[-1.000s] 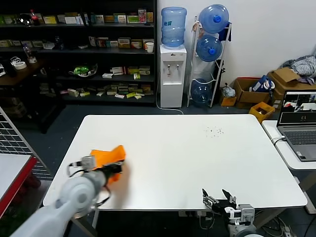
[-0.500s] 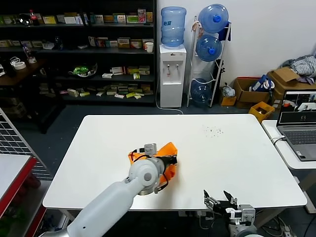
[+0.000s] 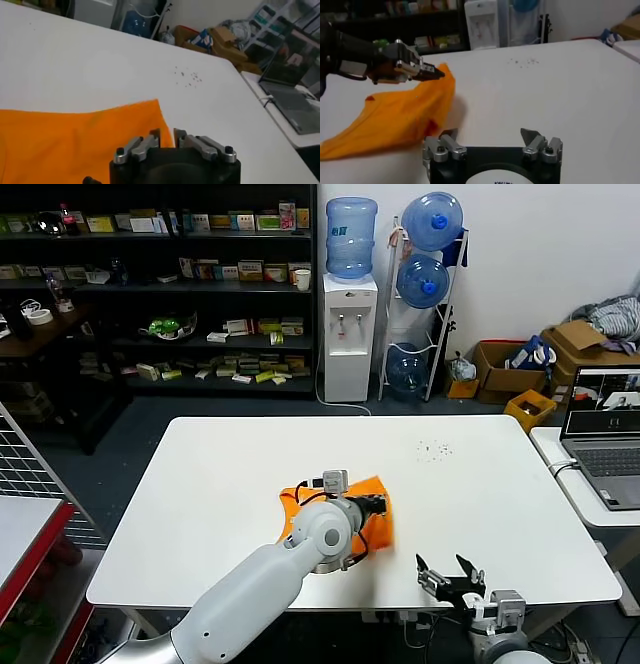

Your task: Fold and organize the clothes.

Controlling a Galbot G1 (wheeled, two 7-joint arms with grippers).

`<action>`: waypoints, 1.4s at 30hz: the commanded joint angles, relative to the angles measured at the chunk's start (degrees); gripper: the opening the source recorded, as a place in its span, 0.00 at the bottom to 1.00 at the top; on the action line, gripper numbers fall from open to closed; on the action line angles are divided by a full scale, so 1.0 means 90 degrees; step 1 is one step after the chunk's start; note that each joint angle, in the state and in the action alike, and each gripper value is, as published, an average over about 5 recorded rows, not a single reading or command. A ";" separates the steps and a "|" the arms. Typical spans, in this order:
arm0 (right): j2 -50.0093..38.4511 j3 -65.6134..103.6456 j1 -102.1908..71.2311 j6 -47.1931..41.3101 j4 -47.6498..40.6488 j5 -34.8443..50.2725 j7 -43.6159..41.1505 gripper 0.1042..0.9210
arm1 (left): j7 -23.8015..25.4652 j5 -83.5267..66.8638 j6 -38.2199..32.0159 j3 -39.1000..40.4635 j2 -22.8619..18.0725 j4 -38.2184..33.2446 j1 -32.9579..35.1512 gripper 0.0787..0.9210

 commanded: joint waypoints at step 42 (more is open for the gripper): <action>0.2286 0.1824 -0.0486 0.5018 -0.1143 -0.2878 -0.2613 0.88 | 0.6098 0.6367 -0.6564 -0.6260 -0.0631 -0.1998 0.6845 0.88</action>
